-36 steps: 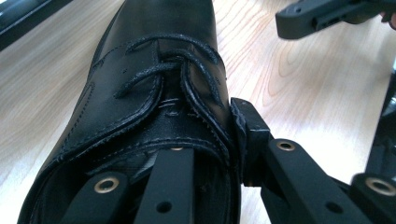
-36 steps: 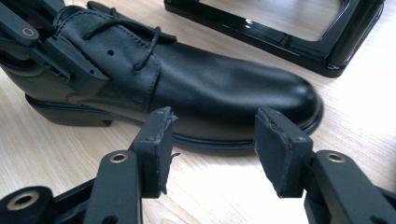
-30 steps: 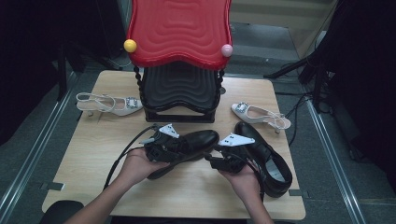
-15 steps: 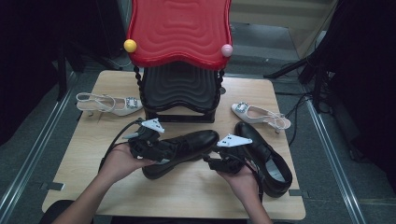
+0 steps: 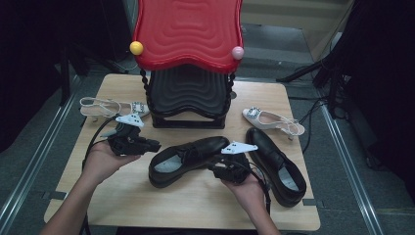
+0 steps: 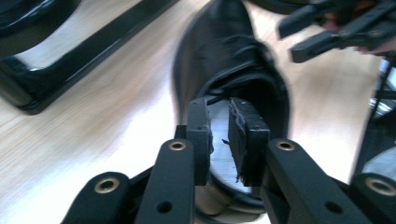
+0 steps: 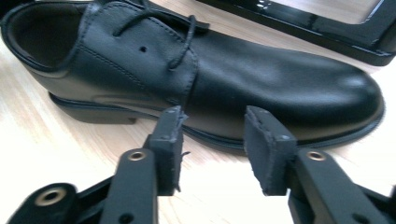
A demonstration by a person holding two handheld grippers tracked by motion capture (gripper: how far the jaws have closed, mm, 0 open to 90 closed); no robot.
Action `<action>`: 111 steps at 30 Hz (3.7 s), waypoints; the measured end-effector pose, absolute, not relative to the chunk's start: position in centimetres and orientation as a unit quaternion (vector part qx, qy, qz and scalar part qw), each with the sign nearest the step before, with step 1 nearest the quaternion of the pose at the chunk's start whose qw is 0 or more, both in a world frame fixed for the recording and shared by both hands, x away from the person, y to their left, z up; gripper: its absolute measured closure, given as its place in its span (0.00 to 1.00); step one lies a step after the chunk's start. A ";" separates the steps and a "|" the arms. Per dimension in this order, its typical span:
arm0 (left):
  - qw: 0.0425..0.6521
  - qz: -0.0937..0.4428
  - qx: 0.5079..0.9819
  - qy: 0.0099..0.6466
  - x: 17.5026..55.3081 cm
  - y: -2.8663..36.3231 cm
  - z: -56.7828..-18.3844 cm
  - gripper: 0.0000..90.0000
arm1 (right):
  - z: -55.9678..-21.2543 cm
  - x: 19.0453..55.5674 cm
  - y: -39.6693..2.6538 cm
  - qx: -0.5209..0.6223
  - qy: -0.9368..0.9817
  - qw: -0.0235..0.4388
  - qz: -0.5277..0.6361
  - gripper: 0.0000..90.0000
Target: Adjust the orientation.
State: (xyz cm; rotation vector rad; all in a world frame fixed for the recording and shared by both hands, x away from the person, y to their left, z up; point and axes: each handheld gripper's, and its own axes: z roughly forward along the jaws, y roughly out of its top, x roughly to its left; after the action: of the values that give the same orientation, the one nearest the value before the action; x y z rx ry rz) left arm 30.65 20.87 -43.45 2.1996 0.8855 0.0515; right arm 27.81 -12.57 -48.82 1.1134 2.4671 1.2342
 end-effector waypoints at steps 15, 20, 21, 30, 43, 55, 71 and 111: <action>0.357 0.003 0.867 0.346 33.0 19.9 -47.8 0.97 | -49.4 27.4 -10.2 0.365 0.836 0.072 0.404 1.00; 0.340 0.013 0.874 0.347 33.4 19.5 -48.7 0.97 | -49.5 27.6 -9.9 0.362 0.839 0.076 0.398 0.99; 0.341 0.006 0.875 0.345 33.6 19.4 -48.9 0.97 | -49.5 27.6 -10.0 0.362 0.839 0.077 0.399 0.99; 0.362 -0.023 0.861 0.357 33.8 19.1 -49.7 1.00 | -49.6 27.8 -10.0 0.362 0.837 0.075 0.403 0.98; 0.363 -0.034 0.865 0.345 32.7 18.4 -49.7 1.00 | -49.5 28.3 -10.7 0.375 0.833 0.067 0.402 0.98; 0.370 -0.040 0.858 0.354 31.4 18.3 -49.8 1.00 | -49.6 28.7 -11.1 0.380 0.831 0.062 0.401 0.99; 0.377 -0.055 0.855 0.351 29.6 16.7 -49.9 1.00 | -49.3 29.7 -11.9 0.392 0.830 0.053 0.394 1.00; 0.407 -0.040 0.843 0.349 30.0 17.2 -47.3 0.74 | -45.8 28.8 -13.9 0.434 0.801 0.040 0.410 0.78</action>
State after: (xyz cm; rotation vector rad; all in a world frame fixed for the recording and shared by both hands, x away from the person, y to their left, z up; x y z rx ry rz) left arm 30.05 17.23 -47.31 2.1262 0.8807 -0.1017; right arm 28.78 -13.93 -45.81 1.3298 2.4544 1.2549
